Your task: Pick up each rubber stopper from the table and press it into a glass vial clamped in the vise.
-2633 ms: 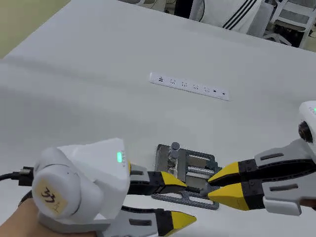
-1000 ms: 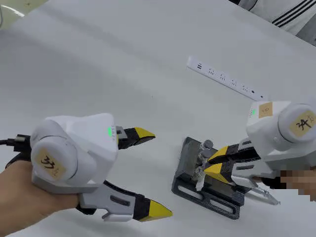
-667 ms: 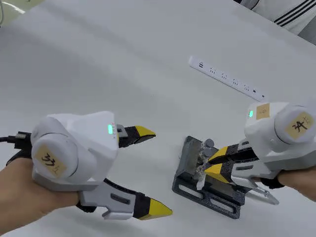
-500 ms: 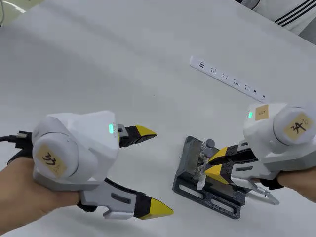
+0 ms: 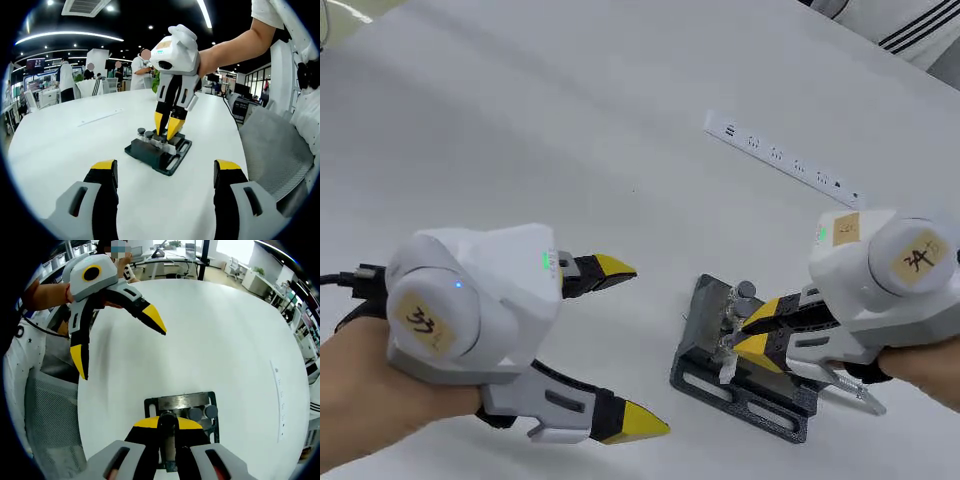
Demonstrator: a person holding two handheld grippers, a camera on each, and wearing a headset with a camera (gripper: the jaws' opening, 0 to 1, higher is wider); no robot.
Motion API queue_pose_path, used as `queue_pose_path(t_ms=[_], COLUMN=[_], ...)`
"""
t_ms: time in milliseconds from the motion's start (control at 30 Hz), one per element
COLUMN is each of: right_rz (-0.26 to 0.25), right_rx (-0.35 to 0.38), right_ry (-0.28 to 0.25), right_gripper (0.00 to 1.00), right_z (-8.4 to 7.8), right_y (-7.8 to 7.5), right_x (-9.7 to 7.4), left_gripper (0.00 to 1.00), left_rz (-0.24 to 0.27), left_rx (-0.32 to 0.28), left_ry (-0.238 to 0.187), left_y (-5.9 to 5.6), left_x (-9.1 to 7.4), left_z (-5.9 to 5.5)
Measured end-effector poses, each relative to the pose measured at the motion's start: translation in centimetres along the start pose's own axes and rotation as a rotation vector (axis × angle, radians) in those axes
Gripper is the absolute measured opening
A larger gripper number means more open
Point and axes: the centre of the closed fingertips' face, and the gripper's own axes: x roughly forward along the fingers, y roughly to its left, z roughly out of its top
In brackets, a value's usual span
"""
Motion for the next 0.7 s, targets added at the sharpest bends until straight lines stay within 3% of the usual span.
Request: queue_pose_path(t_ms=[467, 700], right_rz=[-0.017, -0.054], right_rx=[-0.046, -0.075], right_ry=[0.024, 0.034], right_gripper=[0.05, 0.05], right_z=[-0.09, -0.02], right_y=[0.24, 0.48], right_x=[0.09, 0.13], left_gripper=[0.77, 0.77], left_rz=[-0.004, -0.009], left_rx=[-0.001, -0.002], left_ry=[0.004, 0.007], left_y=[0.0, -0.09], left_x=[0.03, 0.11], left_z=[-0.19, -0.3])
